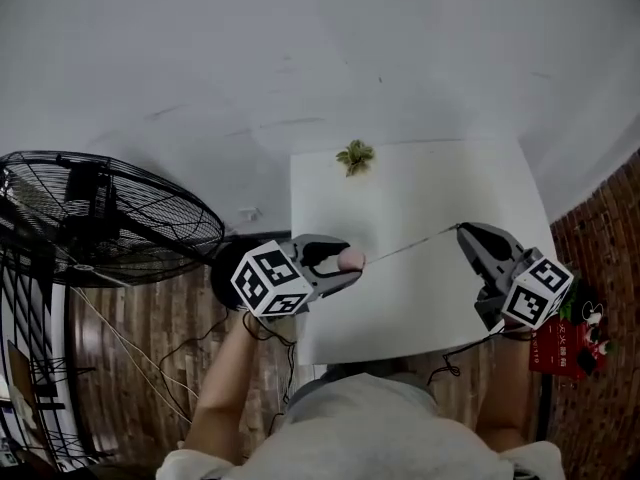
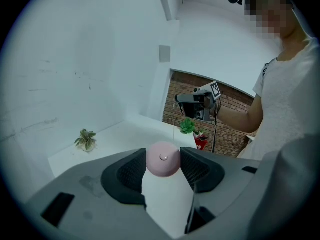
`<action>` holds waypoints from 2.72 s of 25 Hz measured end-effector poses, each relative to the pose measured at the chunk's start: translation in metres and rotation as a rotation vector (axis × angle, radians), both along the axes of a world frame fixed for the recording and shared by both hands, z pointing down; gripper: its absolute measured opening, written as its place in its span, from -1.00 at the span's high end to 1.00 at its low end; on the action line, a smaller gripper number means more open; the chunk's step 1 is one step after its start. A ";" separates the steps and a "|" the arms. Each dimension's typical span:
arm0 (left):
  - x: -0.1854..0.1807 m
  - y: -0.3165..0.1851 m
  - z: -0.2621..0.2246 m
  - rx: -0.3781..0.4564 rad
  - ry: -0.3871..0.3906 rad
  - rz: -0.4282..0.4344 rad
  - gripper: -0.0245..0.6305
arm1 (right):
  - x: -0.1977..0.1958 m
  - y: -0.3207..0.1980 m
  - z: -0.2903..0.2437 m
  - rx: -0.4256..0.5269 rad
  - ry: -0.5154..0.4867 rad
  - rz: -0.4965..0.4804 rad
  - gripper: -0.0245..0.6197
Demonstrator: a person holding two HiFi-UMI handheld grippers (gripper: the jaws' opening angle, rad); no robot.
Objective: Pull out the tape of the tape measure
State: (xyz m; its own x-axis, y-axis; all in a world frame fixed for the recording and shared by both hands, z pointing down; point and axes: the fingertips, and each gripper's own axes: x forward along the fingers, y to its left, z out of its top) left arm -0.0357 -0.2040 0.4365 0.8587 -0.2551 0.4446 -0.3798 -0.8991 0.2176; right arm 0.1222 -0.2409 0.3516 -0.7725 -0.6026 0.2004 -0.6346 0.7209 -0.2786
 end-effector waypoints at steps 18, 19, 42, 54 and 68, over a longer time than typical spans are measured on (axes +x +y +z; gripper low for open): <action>0.047 -0.073 0.096 -0.029 -0.222 -0.108 0.26 | 0.066 -0.041 0.126 -0.249 -0.050 0.162 0.90; 0.049 -0.079 0.101 -0.027 -0.229 -0.119 0.26 | 0.069 -0.044 0.132 -0.259 -0.041 0.168 0.90; 0.072 -0.131 0.193 -0.063 -0.375 -0.237 0.26 | 0.085 -0.039 0.246 -0.440 0.113 0.187 0.90; 0.075 -0.131 0.197 -0.071 -0.362 -0.230 0.26 | 0.084 -0.041 0.253 -0.436 0.173 0.197 0.90; 0.076 -0.127 0.191 -0.120 -0.265 -0.220 0.19 | 0.085 -0.041 0.246 -0.416 0.198 0.222 0.70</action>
State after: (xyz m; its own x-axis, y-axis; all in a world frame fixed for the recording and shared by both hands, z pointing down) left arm 0.0406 -0.3314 0.6274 0.6400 -0.3535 0.6822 -0.6186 -0.7637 0.1846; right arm 0.2072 -0.2822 0.5977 -0.5582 -0.5860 0.5874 -0.8293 0.4167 -0.3724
